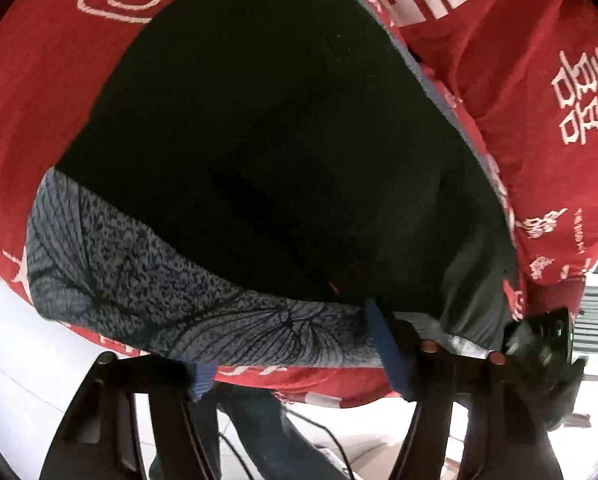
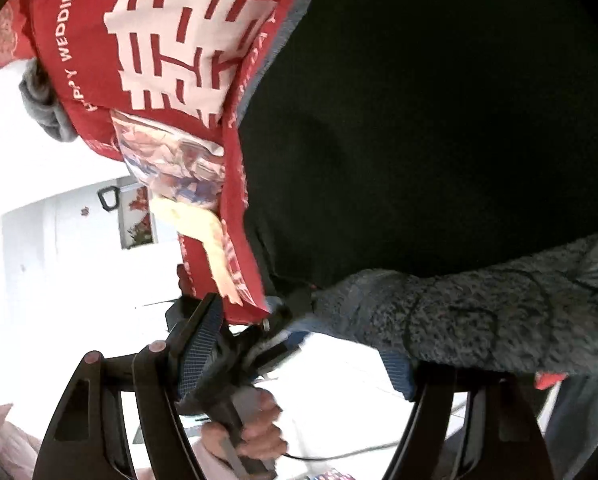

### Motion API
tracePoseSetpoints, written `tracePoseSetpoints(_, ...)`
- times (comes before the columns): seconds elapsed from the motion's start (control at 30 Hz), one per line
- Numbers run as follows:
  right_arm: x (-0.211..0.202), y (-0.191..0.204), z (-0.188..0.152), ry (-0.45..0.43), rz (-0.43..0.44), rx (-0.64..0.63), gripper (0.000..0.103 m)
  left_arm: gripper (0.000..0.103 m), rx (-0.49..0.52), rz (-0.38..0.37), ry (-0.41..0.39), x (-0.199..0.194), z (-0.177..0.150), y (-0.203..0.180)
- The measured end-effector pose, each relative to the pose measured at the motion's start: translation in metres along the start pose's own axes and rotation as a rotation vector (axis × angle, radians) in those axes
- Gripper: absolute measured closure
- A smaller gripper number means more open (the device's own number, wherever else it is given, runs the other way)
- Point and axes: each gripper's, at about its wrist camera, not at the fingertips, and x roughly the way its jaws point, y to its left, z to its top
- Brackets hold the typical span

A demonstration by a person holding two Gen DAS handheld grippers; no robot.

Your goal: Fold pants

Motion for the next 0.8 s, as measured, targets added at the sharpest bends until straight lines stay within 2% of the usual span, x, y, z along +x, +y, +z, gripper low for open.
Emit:
tracePoseSetpoints(0.1, -0.025, -0.024, -0.005, -0.025, -0.099, 0.005, 0.025, 0.039, 0.005, 0.004, 0.003, 0.0, 0.003, 0.002)
tracePoseSetpoints(0.2, -0.058, -0.057, -0.009, -0.075, -0.165, 0.066, 0.025, 0.04, 0.019, 0.01, 0.015, 0.001, 0.004, 0.001)
tracePoseSetpoints(0.37, -0.102, -0.088, -0.016, -0.168, -0.128, 0.153, 0.027, 0.04, 0.049, 0.037, 0.041, 0.006, 0.007, -0.008)
tracePoseSetpoints(0.4, -0.11, -0.091, -0.016, -0.204, -0.106, 0.174, 0.027, 0.047, 0.051, 0.051, 0.041, 0.006, 0.007, -0.009)
tracePoseSetpoints(0.43, -0.114, -0.095, -0.015, -0.232, -0.078, 0.2, 0.027, 0.06, 0.051, 0.079, 0.04, 0.007, 0.007, -0.01)
tracePoseSetpoints(0.47, -0.118, -0.1, -0.015, -0.257, -0.048, 0.234, 0.029, 0.065, 0.046, 0.109, 0.04, 0.007, 0.008, -0.01)
tracePoseSetpoints(0.5, -0.12, -0.104, -0.014, -0.273, -0.017, 0.277, 0.057, 0.073, 0.032, 0.114, 0.039, 0.006, 0.008, -0.009)
tracePoseSetpoints(0.53, -0.121, -0.108, -0.013, -0.288, 0.0, 0.318, 0.082, 0.076, 0.01, 0.106, 0.04, 0.004, 0.009, -0.008)
tracePoseSetpoints(0.57, -0.125, -0.113, -0.013, -0.297, -0.01, 0.356, 0.097, 0.078, -0.005, 0.101, 0.038, 0.001, 0.01, -0.008)
tracePoseSetpoints(0.63, -0.127, -0.106, -0.01, -0.301, -0.054, 0.378, 0.097, 0.079, -0.009, 0.102, 0.025, -0.008, 0.012, -0.016)
tracePoseSetpoints(0.73, -0.137, -0.06, 0.007, -0.264, -0.169, 0.207, 0.097, 0.079, -0.007, 0.088, -0.006, -0.026, 0.019, -0.033)
tracePoseSetpoints(0.8, -0.145, -0.036, 0.021, -0.248, -0.172, 0.146, 0.097, 0.079, 0.0, 0.07, -0.043, -0.043, 0.028, -0.049)
